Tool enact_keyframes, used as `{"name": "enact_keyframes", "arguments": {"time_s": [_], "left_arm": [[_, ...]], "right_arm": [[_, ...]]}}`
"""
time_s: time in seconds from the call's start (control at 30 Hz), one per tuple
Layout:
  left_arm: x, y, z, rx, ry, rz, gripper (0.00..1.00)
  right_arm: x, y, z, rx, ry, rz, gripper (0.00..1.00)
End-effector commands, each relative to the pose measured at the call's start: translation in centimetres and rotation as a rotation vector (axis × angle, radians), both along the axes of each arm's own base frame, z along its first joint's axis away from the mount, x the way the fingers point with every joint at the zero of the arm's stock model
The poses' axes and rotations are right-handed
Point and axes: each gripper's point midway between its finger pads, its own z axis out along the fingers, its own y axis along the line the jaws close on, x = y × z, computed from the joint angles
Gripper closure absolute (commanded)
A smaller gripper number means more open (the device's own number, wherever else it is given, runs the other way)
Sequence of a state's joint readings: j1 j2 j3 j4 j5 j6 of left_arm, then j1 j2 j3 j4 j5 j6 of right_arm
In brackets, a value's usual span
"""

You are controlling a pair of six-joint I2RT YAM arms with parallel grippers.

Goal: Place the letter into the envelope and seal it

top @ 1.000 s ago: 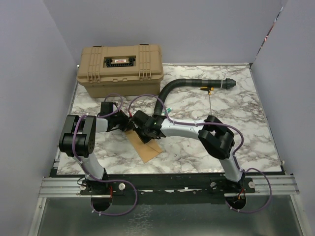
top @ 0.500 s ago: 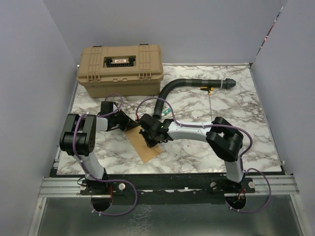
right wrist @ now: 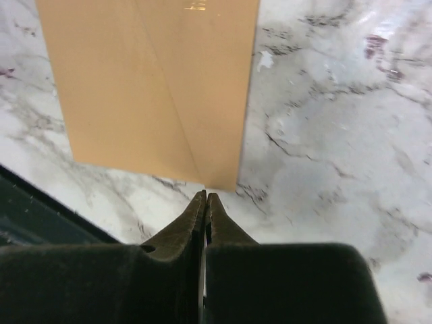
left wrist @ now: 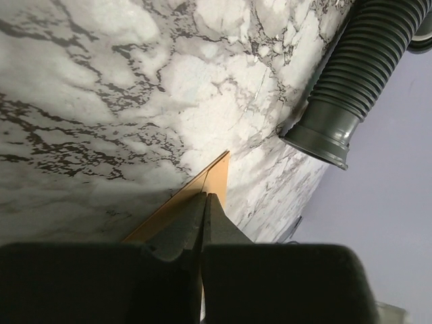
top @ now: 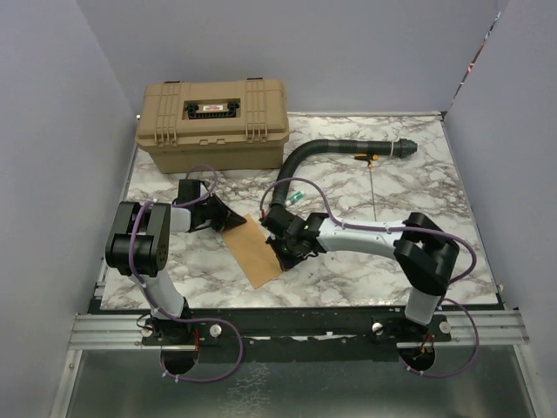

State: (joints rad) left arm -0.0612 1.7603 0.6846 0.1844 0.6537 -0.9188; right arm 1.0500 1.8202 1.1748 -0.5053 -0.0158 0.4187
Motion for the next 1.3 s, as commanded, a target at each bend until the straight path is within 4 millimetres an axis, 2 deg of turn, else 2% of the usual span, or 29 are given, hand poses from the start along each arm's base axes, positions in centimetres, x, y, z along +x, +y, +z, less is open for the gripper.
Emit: {"name": "enact_keyframes", "arguments": {"time_s": [0.0,0.07,0.13,0.27,0.33,0.47,0.53,0.63,0.8,0.93,1.07,1.27], "left_arm": [[-0.6,0.3,0.0,0.065,-0.024,-0.054,0.99],[0.4,-0.3,2.5,0.031,-0.1,-0.089,0.94],[1.2,-0.7,5.1,0.006,-0.169,-0.103,0.83],[1.9,-1.0,9.1,-0.011,-0.277,-0.109,0.63],[1.9,-1.0,10.7,-0.006,-0.331,-0.114,0.49],[1.6,-0.2,12.9,0.05,-0.432,-0.087,0.22],[1.6,0.5,13.6,0.098,-0.478,-0.05,0.12],[1.7,1.7,14.1,0.161,-0.519,0.01,0.03],[2.0,2.8,14.8,0.224,-0.568,0.058,0.01],[2.4,3.0,15.5,0.252,-0.612,0.045,0.01],[2.4,3.1,14.9,0.259,-0.598,0.048,0.01],[1.5,3.1,13.7,0.252,-0.564,0.047,0.01]], "right_arm": [[2.4,-0.4,6.6,0.124,-0.035,-0.096,0.93],[4.9,-1.2,8.5,0.181,-0.064,-0.201,0.91],[7.2,-2.2,9.7,0.229,-0.091,-0.297,0.86],[11.8,-4.8,10.8,0.247,-0.199,-0.476,0.74],[13.8,-5.7,11.2,0.256,-0.23,-0.542,0.65],[17.0,-7.0,10.9,0.263,-0.226,-0.671,0.49],[18.5,-7.7,10.5,0.253,-0.208,-0.726,0.48],[20.2,-7.9,9.8,0.212,-0.193,-0.791,0.49],[21.9,-7.6,7.9,0.17,-0.185,-0.864,0.5],[24.0,-8.1,6.3,0.108,-0.219,-0.942,0.5],[25.4,-8.2,4.7,0.039,-0.214,-1.0,0.5],[25.4,-8.1,2.6,-0.029,-0.176,-0.997,0.52]]}}
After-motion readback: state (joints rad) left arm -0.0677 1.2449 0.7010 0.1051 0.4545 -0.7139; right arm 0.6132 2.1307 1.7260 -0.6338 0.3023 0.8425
